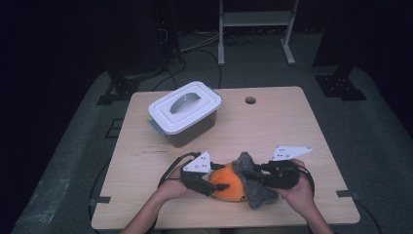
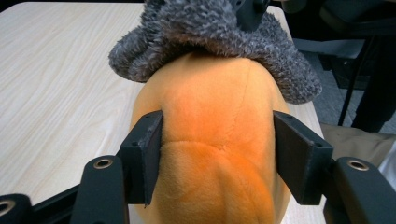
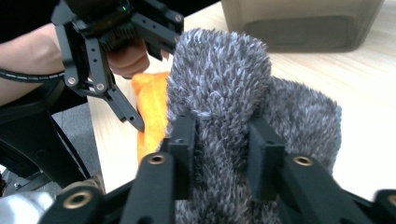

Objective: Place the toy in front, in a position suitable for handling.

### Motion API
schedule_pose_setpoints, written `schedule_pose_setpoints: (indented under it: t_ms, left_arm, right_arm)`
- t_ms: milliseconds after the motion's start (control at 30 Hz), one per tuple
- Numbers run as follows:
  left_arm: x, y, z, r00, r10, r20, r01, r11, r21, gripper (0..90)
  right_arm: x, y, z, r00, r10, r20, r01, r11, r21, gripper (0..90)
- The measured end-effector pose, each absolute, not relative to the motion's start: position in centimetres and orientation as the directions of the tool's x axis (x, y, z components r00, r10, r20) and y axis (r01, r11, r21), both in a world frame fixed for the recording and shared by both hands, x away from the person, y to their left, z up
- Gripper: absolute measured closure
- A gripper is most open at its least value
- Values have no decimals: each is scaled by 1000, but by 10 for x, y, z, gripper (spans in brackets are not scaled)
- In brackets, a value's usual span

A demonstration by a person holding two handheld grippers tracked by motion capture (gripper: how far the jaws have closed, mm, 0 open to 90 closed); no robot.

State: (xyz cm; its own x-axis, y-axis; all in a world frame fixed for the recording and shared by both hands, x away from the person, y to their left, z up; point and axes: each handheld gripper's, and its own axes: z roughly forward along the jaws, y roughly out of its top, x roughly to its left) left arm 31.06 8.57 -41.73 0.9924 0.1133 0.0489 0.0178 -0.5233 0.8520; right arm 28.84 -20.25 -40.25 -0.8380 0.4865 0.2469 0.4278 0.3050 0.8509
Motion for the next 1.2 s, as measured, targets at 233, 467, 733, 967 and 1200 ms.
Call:
schedule_pose_setpoints:
  t_ms: [233, 467, 733, 967, 1200]
  left_arm:
    - [311, 90, -419, 996, 79, 34, 13, -528, 849, 391]
    - [311, 80, -411, 992, 122, 10, 57, -535, 843, 180]
    - [306, 76, -412, 982, 154, 111, -13, -529, 849, 422]
    - [308, 70, -412, 969, 169, 181, -68, -520, 852, 409]
    - [310, 73, -412, 980, 182, 86, 19, -511, 859, 348]
  right_arm:
    - [287, -196, -400, -851, 471, 230, 408, 319, 855, 617]
    - [283, -188, -401, -858, 455, 238, 409, 323, 854, 674]
    - [283, -188, -397, -855, 466, 226, 406, 331, 852, 715]
    - [286, -195, -393, -842, 492, 219, 400, 299, 867, 720]
    - [285, -187, -399, -856, 466, 224, 403, 330, 854, 717]
